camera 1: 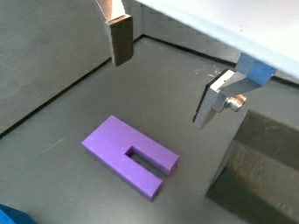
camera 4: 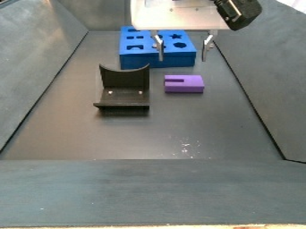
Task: Pick up the double-square object. Move up. Place the double-square object on the fixture. Regrasp the double-square object. Move to above the board. Insert the double-square object.
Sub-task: Pick up the double-square object.
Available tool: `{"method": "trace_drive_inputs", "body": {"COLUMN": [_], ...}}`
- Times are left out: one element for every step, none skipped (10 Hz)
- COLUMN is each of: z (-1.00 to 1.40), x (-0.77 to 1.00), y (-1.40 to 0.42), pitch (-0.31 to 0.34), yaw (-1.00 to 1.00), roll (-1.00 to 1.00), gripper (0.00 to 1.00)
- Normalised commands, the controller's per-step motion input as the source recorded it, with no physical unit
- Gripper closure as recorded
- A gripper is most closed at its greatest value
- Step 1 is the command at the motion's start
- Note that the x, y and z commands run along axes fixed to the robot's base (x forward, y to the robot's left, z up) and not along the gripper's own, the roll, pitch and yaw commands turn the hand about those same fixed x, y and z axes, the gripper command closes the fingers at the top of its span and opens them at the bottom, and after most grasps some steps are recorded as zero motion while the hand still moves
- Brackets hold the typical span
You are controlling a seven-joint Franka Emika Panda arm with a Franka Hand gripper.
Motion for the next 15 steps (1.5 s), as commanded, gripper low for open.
{"method": "trace_drive_inputs", "body": {"z": [-0.12,-0.08,-0.1,-0.13,-0.17,-0.19,-0.2,-0.19,-0.18,-0.15,-0.13,-0.15,-0.16,-0.14,-0.14], "x": [0.0,0.0,-0.05,-0.06,-0.04,-0.02,0.0,0.0,0.03,0.01,0.05,0.08,0.12,0.12,0.15], "y": [0.0,0.0,0.0,0.0,0.0,0.0,0.0,0.0,0.0,0.02,0.01,0.0,0.0,0.0,0.0], "pitch": [0.06,0.037,0.054,0.077,0.071,0.071,0.046,0.031,0.069,0.094,0.123,0.126,0.117,0.106,0.051], "yaw": [-0.05,-0.08,-0.25,-0.33,-0.35,-0.41,-0.51,-0.56,-0.6,-0.65,-0.74,-0.77,-0.72,-0.69,-0.56], "roll": [0.0,0.0,0.0,0.0,0.0,0.0,-0.01,-0.01,0.0,0.0,0.0,0.0,0.0,0.0,0.01], "gripper": [0.0,0.0,0.0,0.0,0.0,0.0,0.0,0.0,0.0,0.0,0.0,0.0,0.0,0.0,0.0]}}
